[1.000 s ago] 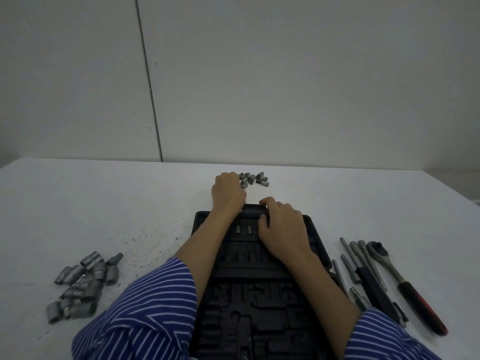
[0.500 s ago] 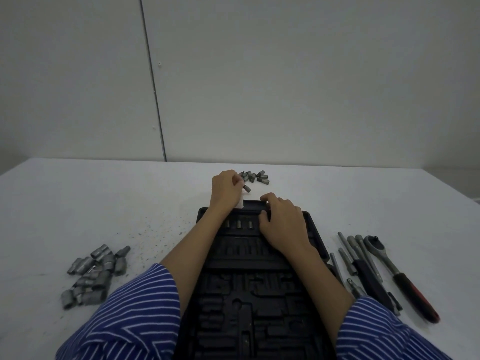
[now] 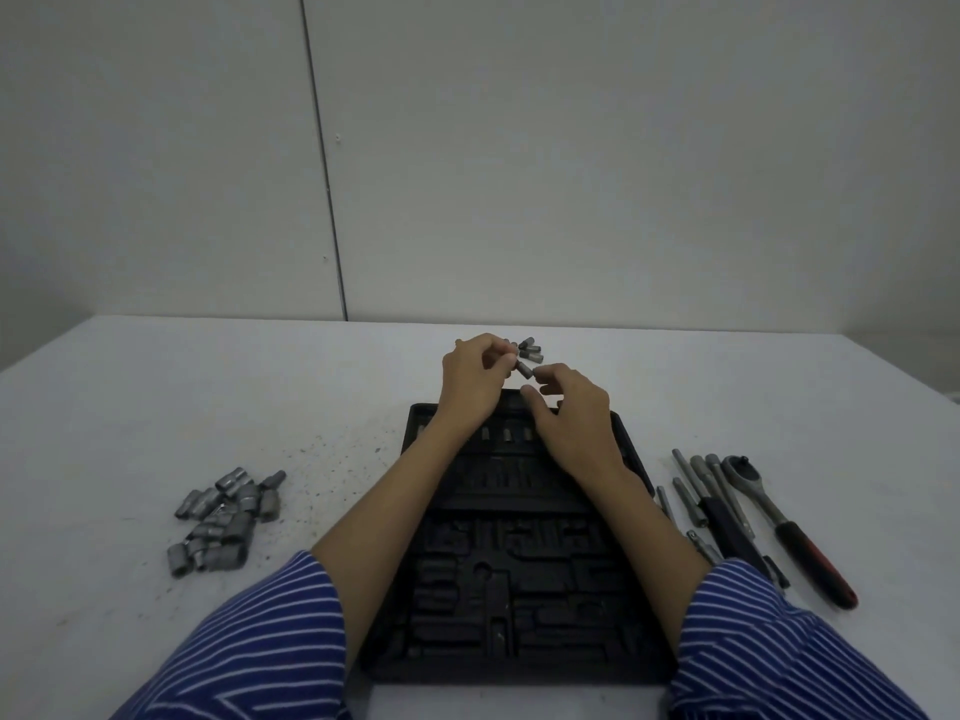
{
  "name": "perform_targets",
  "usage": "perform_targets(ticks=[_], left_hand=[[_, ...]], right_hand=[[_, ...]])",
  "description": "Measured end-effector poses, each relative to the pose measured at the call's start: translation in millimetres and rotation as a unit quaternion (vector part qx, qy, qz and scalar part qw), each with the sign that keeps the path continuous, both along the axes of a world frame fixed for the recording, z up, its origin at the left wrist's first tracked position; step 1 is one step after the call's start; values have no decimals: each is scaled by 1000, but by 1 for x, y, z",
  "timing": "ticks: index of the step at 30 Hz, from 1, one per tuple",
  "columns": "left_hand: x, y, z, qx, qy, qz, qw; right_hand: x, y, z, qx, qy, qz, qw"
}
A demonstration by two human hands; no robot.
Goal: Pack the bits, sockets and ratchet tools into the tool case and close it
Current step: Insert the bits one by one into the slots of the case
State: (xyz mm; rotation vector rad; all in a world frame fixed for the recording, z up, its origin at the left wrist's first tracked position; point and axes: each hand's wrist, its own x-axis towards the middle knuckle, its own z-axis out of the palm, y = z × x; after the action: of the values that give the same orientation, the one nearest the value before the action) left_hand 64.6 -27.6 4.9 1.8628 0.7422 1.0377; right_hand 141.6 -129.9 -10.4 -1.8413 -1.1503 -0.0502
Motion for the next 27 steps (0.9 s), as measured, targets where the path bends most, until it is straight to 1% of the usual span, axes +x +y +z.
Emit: perform_targets(ticks=[2,7,11,16,21,27], left_hand=[[-2,-2,0,4,2,-4,1000],[-5,-12,2,7,5,-31,999],[-4,-20,2,19,2,-39,999],[-4,-28,3,37,19,-54,998],[-2,-39,-3,96,71,-87,989],[2,-53,-12,187,161,-128,961]], right_hand=[[-1,0,3,11,12,11,1000],[1,-3,11,18,2,27,999],[5,-9,17,-1,18,18,1000],[11,-22,23,-22,21,9,999],[19,-40,25,-31,53,-17,998],[32,-62,22,-45,31,-69,996]])
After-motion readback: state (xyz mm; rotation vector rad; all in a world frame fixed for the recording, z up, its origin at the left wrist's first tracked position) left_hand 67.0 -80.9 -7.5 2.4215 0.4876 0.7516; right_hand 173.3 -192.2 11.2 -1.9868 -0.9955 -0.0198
